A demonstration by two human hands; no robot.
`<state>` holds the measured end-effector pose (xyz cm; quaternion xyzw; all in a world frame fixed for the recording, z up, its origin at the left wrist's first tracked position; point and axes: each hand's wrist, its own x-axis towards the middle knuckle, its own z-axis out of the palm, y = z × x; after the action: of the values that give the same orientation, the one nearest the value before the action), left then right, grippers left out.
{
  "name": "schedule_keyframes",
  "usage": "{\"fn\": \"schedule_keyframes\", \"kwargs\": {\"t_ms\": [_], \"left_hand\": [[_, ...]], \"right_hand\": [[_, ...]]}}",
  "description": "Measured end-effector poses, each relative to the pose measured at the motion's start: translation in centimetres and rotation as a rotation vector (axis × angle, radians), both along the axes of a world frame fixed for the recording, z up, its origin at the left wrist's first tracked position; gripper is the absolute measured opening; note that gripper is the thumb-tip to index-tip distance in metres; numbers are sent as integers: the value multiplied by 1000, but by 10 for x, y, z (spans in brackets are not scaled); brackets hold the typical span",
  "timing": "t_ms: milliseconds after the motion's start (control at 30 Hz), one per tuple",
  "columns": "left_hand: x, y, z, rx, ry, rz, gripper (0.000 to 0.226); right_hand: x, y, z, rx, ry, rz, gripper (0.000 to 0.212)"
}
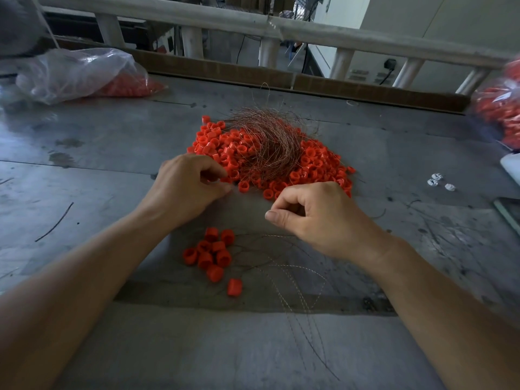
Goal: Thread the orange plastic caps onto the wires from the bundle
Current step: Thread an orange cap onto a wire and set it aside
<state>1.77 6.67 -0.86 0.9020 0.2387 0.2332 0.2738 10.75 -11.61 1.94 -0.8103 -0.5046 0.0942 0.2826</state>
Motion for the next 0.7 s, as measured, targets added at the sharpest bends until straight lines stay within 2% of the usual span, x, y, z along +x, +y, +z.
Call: {"fn": "schedule_keyframes", "kwargs": {"t_ms": [133, 300, 400, 500, 700], "left_hand": [[2, 0, 1, -58, -45, 26, 26], [1, -1, 1, -113, -100, 41, 16], [-1, -5, 5, -119, -155, -29, 17], [-1, -8, 4, -80, -127, -111, 18], [4, -10, 2, 16, -67, -64, 17]], "right_hand": [[0, 0, 0, -15, -4, 1, 15], [0, -1, 1, -12, -8, -3, 16], [0, -1, 1, -14, -12, -3, 16], [0, -1, 1, -7, -21, -2, 16], [0, -1, 1, -15, -37, 2, 16]]}}
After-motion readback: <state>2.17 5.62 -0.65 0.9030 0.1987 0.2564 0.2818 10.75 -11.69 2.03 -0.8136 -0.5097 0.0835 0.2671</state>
